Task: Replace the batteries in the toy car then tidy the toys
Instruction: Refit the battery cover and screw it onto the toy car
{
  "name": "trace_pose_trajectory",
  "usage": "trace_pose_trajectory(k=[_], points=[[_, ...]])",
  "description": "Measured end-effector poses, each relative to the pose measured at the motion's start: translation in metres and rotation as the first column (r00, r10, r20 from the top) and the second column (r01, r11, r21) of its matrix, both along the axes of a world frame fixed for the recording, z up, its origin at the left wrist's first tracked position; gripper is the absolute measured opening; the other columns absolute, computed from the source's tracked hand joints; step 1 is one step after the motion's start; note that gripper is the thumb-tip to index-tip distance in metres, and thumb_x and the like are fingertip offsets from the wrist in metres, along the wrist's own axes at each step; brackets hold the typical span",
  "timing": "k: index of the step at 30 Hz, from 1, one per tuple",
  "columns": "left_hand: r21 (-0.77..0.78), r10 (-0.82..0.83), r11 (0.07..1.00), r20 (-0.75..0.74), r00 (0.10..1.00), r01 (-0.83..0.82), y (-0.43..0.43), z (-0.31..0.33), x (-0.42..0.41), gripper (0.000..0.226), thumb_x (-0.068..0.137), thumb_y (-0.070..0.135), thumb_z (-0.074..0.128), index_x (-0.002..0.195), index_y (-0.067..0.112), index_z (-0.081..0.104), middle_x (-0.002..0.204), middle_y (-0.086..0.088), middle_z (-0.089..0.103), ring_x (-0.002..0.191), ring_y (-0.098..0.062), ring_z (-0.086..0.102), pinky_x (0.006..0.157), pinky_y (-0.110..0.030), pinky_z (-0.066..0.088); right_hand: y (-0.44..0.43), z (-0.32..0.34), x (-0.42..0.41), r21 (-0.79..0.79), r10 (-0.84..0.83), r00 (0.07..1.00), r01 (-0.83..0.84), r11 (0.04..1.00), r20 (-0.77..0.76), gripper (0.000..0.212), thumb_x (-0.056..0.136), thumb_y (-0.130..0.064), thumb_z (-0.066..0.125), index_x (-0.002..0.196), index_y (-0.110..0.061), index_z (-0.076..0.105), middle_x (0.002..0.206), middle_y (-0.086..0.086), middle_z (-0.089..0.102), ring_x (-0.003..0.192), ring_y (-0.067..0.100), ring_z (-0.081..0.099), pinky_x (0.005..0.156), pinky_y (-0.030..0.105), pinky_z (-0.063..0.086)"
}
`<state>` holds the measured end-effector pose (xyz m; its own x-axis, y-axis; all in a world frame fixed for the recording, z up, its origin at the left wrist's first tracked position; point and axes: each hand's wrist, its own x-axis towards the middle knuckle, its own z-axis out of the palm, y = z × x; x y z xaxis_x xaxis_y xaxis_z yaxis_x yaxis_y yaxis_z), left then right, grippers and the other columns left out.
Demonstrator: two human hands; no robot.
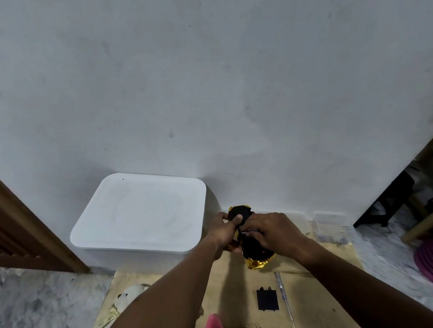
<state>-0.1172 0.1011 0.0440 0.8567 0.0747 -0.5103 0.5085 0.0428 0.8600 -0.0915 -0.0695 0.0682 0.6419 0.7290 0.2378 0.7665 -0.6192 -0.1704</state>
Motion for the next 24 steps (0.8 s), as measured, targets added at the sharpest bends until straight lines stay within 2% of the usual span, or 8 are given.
trace_pose_trajectory(k=[8,14,18,20,24], points=[[0.015,-0.011,1.000,0.005,1.000,0.011,0.001,0.000,-0.002,0.034,0.096,0.034,0.060,0.116,0.010,0.044,0.093,-0.012,0.061,0.054,-0.029,0.064,0.053,-0.038,0.058,-0.002,-0.006,0.000,-0.042,-0.018,1.000,0.017,0.999,-0.023,0.020,0.080,-0.021,0.075,0.097,-0.031,0.075,0.096,-0.014,0.073,0.082,0.010,0.069,0.065,0.025,0.050],[0.034,0.006,0.999,0.014,1.000,-0.006,0.001,-0.002,0.001,0.029,0.096,0.034,0.060,0.111,0.014,0.045,0.096,-0.013,0.062,0.057,-0.030,0.067,0.056,-0.041,0.060,-0.001,-0.001,0.003,-0.014,-0.020,0.996,0.019,1.000,-0.092,0.018,0.078,-0.013,0.073,0.091,-0.027,0.076,0.093,-0.011,0.073,0.080,0.015,0.069,0.067,0.033,0.055],[0.038,0.028,0.999,0.018,0.999,-0.028,0.001,-0.001,0.001,0.028,0.095,0.034,0.062,0.109,0.016,0.046,0.094,-0.013,0.062,0.056,-0.032,0.067,0.058,-0.044,0.059,0.002,0.000,0.004,-0.082,-0.027,0.994,0.018,0.996,-0.110,0.020,0.083,-0.016,0.067,0.098,-0.026,0.076,0.098,-0.010,0.069,0.083,0.016,0.066,0.070,0.032,0.052],[0.035,0.037,0.999,0.019,0.999,-0.038,0.002,-0.001,0.001,0.028,0.095,0.035,0.062,0.109,0.016,0.047,0.096,-0.014,0.063,0.057,-0.033,0.067,0.062,-0.048,0.060,0.004,0.000,0.006,-0.067,-0.029,0.991,0.020,0.998,-0.133,0.018,0.085,-0.019,0.067,0.099,-0.026,0.076,0.101,-0.011,0.068,0.085,0.015,0.065,0.070,0.030,0.050],[0.019,0.034,0.999,0.001,0.999,-0.034,0.004,-0.002,0.000,0.031,0.095,0.036,0.062,0.112,0.015,0.047,0.101,-0.015,0.064,0.060,-0.034,0.068,0.062,-0.048,0.060,0.006,0.007,0.005,-0.033,-0.055,0.964,0.048,0.998,-0.261,0.018,0.085,-0.027,0.068,0.102,-0.026,0.075,0.101,-0.012,0.069,0.086,0.009,0.061,0.072,0.025,0.049]])
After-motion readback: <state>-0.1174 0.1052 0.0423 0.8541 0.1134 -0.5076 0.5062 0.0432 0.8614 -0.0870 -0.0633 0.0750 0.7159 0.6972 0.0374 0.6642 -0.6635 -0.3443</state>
